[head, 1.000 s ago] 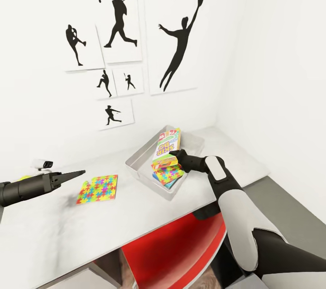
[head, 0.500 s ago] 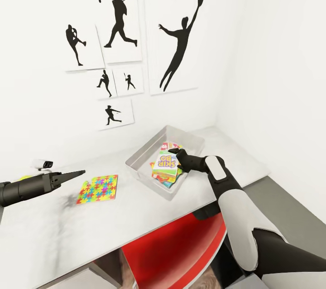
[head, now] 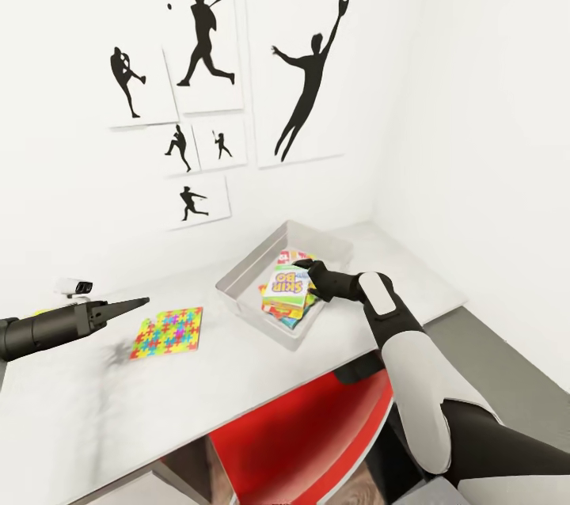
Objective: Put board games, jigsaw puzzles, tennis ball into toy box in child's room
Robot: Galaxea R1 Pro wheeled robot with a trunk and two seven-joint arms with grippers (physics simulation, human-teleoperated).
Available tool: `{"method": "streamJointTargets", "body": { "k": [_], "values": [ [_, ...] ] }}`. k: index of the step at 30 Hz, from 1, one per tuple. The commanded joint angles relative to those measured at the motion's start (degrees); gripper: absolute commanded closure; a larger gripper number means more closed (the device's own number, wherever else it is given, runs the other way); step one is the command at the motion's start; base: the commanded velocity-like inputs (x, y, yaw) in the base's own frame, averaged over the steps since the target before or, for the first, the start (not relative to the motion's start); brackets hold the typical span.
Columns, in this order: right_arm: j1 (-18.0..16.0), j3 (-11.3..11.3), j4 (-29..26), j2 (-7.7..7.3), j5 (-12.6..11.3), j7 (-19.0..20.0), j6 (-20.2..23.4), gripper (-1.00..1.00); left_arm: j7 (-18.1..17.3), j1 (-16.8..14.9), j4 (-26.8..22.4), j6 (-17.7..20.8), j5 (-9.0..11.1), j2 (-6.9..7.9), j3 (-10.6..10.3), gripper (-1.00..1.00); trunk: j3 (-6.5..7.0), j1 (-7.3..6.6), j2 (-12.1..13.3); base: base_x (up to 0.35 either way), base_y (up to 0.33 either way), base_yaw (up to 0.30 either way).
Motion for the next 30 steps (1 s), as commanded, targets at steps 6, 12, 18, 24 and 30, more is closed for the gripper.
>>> {"method": "streamJointTargets", "body": {
  "k": [6,12,18,24,30],
  "values": [
    [0.3,-0.3,-0.6,0.08,0.0,0.2,0.6,-1.0,-0.3,0.0,0.0,0.6,-0.1,0.03,0.0,-1.0,0.39,0.03,-0.1,-0.125,0.0,-0.136],
    [1.0,0.0,-8.2,0.08,-0.1,0.5,1.2,-1.0,-0.3,0.0,0.0,0.6,-0.1,0.09,0.0,-1.0,0.9,0.03,-0.1,-0.081,0.0,-0.141],
    [1.2,0.3,-10.6,0.08,-0.1,3.0,4.2,-1.0,-0.3,0.0,0.0,0.6,-0.1,0.11,0.1,-1.0,1.42,0.03,-0.1,-0.009,0.0,-0.142],
    [2.0,4.6,-13.9,0.08,0.4,15.3,4.8,-1.0,-0.3,0.0,0.0,0.6,-0.1,0.11,0.5,-1.0,1.94,0.03,-0.1,-0.031,0.012,-0.143],
    [9.0,9.3,-19.8,-3.35,0.9,27.3,4.5,-1.0,-0.3,0.0,0.0,0.6,-0.1,0.16,1.8,-1.0,2.45,0.03,-0.1,-0.093,0.121,-0.148]
  ]
}}
